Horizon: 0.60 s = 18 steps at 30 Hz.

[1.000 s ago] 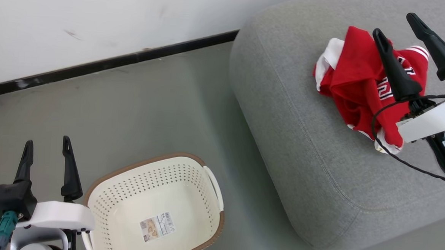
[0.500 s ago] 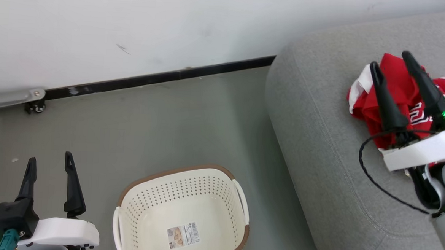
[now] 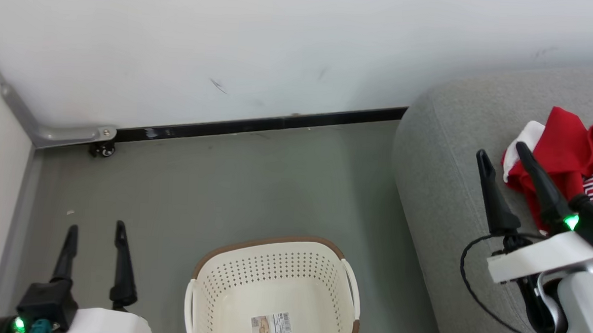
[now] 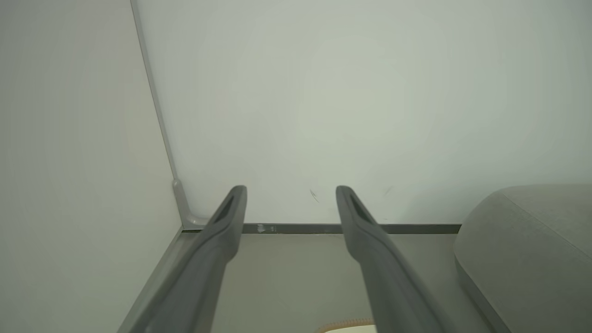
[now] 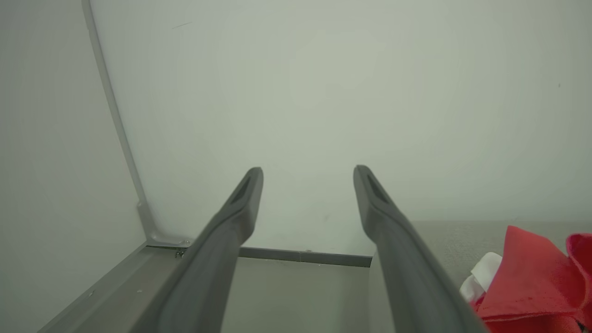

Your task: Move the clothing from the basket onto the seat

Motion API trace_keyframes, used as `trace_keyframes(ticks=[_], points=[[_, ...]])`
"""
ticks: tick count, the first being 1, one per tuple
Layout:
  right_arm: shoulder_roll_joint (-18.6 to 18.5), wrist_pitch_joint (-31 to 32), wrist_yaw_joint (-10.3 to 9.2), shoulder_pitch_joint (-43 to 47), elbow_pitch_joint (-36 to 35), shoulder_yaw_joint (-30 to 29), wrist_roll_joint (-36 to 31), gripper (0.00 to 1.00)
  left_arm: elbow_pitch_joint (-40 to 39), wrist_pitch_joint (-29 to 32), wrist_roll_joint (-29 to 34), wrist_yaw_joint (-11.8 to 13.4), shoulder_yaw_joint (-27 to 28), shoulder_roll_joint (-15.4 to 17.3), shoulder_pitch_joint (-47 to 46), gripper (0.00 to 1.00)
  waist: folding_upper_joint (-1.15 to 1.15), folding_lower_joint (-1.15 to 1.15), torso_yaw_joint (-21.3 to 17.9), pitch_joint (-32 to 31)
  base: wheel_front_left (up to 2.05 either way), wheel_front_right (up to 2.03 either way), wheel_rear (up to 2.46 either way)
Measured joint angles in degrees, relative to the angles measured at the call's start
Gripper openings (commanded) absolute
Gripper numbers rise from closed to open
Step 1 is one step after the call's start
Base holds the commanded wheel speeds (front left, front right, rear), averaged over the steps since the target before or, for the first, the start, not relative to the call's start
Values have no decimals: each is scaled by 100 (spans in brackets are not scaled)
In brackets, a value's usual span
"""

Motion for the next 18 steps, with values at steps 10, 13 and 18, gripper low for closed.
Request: trace_keyframes(ticks=[10,13,18], points=[[486,-45,0,716,29,-327,-533,100,219,0,134,-201,-369,-80,-4,100,0,0,313,-213,0,0,0],[610,-45,0,888,19,-396,-710,100,304,0,177,-244,-452,-121,-5,100,0,0,379,-267,0,0,0],[891,-45,0,1154,-15,-548,-825,100,411,0,225,-304,-539,-166,-23,100,0,0,461,-338,0,0,0]])
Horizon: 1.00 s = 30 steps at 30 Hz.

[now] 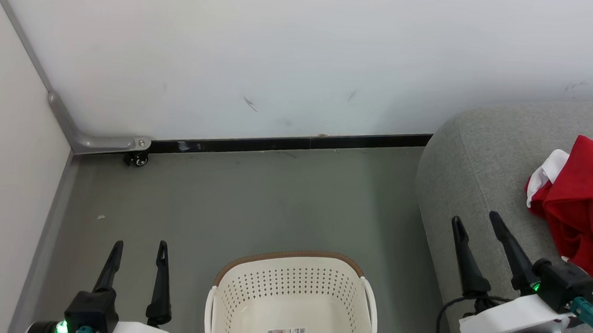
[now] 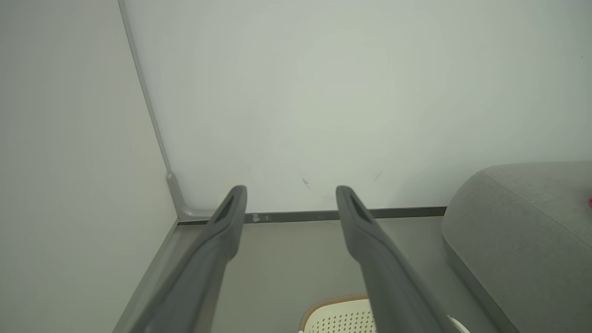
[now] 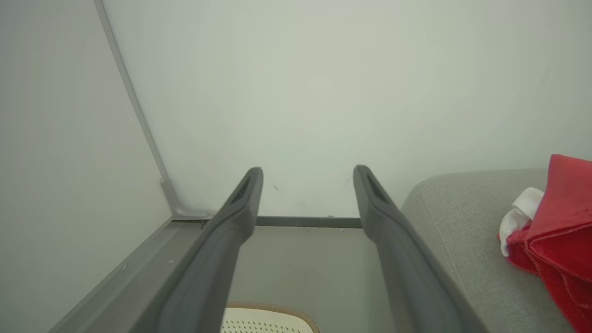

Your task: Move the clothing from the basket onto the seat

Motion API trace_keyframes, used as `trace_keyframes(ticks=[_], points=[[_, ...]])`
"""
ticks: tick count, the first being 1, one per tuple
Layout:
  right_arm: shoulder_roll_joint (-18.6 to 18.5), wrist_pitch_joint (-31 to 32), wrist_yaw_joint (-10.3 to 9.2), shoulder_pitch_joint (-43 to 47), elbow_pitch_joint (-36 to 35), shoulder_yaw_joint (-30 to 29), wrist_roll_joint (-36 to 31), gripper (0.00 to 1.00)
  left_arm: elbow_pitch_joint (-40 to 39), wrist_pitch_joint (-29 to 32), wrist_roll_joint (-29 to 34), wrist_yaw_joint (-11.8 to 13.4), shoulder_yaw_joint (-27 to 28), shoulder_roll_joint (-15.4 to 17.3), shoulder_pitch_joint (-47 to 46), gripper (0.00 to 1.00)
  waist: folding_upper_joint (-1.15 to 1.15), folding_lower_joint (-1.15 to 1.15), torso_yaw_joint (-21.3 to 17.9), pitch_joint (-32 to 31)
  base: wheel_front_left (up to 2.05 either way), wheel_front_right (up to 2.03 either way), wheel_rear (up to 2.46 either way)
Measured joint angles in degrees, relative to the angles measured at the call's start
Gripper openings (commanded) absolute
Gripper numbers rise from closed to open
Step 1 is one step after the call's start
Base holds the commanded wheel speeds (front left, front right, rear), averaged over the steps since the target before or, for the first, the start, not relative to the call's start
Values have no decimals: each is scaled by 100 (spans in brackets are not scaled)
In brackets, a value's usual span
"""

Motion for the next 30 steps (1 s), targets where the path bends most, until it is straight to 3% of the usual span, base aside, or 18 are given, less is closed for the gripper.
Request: trace_keyframes(ticks=[11,30], points=[[387,15,0,530,-146,-99,-292,100,143,0,42,-47,-37,-87,-5,100,0,0,68,-99,0,0,0],[567,141,0,956,-455,-154,-543,100,332,0,100,-99,-99,-154,-41,100,0,0,87,-128,0,0,0]])
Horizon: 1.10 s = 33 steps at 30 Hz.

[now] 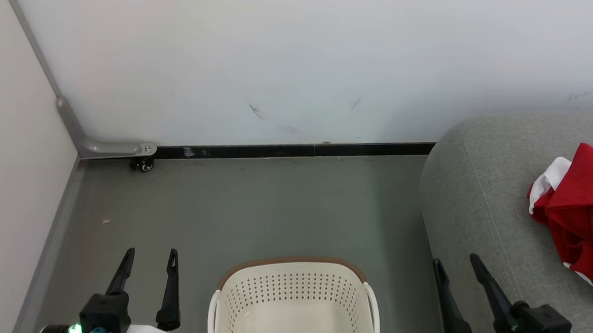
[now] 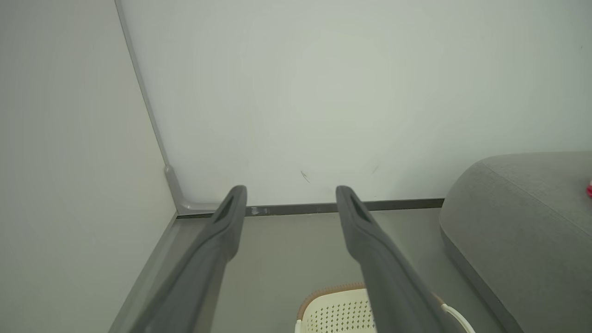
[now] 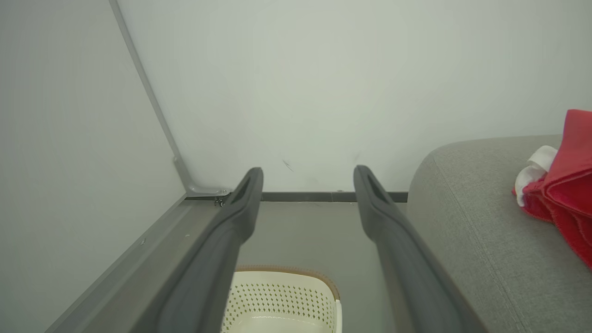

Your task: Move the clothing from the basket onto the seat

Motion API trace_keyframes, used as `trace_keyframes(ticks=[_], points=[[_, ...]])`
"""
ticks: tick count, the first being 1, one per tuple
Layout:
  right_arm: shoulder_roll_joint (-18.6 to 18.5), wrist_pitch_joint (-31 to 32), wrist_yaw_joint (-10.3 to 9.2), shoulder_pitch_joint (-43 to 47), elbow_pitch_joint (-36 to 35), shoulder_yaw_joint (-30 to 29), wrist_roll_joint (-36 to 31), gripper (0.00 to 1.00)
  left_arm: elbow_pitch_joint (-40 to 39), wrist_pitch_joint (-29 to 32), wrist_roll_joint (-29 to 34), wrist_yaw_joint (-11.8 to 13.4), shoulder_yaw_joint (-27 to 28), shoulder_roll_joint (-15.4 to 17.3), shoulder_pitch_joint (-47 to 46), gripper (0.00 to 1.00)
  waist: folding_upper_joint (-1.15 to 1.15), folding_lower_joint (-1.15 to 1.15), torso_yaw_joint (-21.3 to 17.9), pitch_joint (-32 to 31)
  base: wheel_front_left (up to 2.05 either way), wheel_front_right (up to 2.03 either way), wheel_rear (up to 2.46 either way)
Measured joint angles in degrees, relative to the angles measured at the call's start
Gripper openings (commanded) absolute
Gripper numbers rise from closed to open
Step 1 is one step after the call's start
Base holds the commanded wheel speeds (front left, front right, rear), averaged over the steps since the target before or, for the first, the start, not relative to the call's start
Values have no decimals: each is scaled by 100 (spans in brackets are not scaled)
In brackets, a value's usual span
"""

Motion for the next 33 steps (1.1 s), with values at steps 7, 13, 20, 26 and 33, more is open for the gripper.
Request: trace_keyframes(ticks=[7,13,20,26,33], points=[[33,53,0,112,-111,-42,-37,100,-3,0,2,-1,15,0,-85,100,0,0,-5,26,0,0,0],[45,67,0,112,-185,-60,-43,100,2,0,5,-1,34,-11,-88,100,0,0,-17,44,0,0,0],[65,69,0,122,-291,-138,-58,100,53,0,100,-1,44,-3,-89,100,0,0,-32,68,0,0,0],[73,71,0,129,-348,-203,-87,100,54,0,101,0,47,-4,-90,100,0,0,-32,80,0,0,0],[80,118,0,129,-398,-247,-102,100,75,0,141,0,71,-3,-102,100,0,0,-12,82,0,0,0]])
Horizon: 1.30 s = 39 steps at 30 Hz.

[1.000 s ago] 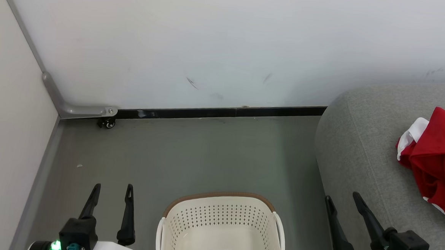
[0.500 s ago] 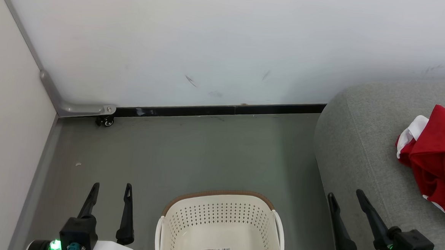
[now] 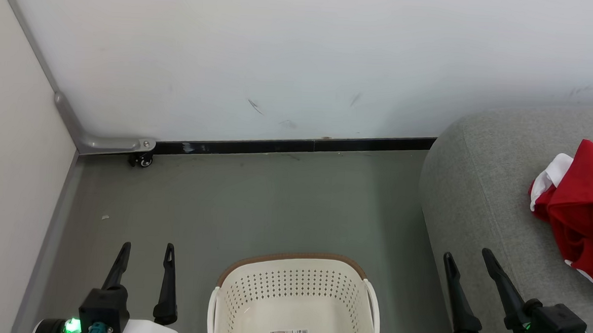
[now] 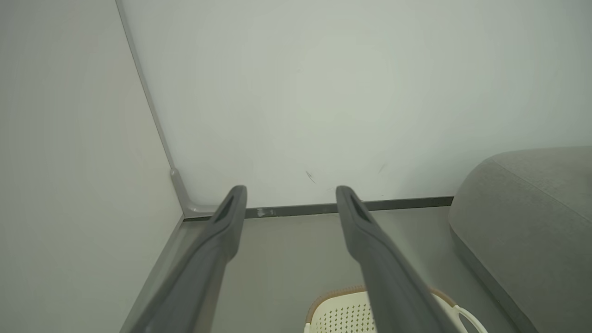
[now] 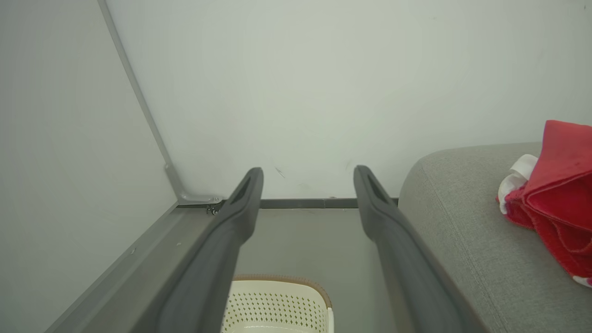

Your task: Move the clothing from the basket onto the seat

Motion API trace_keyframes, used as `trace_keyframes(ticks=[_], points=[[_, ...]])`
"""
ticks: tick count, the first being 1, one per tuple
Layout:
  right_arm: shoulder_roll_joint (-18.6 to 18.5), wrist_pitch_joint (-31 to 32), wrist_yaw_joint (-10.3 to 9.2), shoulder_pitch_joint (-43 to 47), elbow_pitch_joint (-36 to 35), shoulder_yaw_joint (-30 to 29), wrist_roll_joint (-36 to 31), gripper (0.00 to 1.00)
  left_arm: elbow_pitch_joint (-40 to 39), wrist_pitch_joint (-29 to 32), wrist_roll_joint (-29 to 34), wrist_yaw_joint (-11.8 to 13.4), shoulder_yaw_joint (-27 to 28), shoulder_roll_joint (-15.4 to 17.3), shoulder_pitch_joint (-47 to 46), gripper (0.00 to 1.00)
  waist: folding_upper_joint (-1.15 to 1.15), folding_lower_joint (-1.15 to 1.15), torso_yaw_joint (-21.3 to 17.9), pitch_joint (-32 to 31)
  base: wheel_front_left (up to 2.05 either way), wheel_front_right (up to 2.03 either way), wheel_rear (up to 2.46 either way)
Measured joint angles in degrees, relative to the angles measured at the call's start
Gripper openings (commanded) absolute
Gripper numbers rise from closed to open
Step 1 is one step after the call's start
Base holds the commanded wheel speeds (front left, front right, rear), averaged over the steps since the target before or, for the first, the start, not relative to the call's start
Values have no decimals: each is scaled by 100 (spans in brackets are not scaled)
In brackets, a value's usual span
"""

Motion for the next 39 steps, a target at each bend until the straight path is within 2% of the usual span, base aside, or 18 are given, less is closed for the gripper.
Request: trace_keyframes(ticks=[22,23,29,33,36,39], points=[[24,10,0,3,-136,-182,-10,100,57,0,43,2,14,-1,-15,100,0,0,20,36,0,0,0],[24,11,0,3,-140,-182,-18,0,57,0,62,4,16,-1,-15,0,0,0,22,40,0,0,0],[68,19,0,160,226,-143,8,0,388,9,55,5,-76,-142,244,0,0,0,23,42,0,0,0],[70,18,0,215,230,-113,142,0,363,62,-103,-1,-51,-165,287,0,0,0,21,47,0,0,0],[70,16,0,216,197,-71,333,0,321,99,-281,-53,-5,-180,287,0,0,0,18,52,0,0,0],[70,0,0,219,96,-13,778,0,270,153,-726,-188,88,-224,287,0,0,0,15,60,0,0,0]])
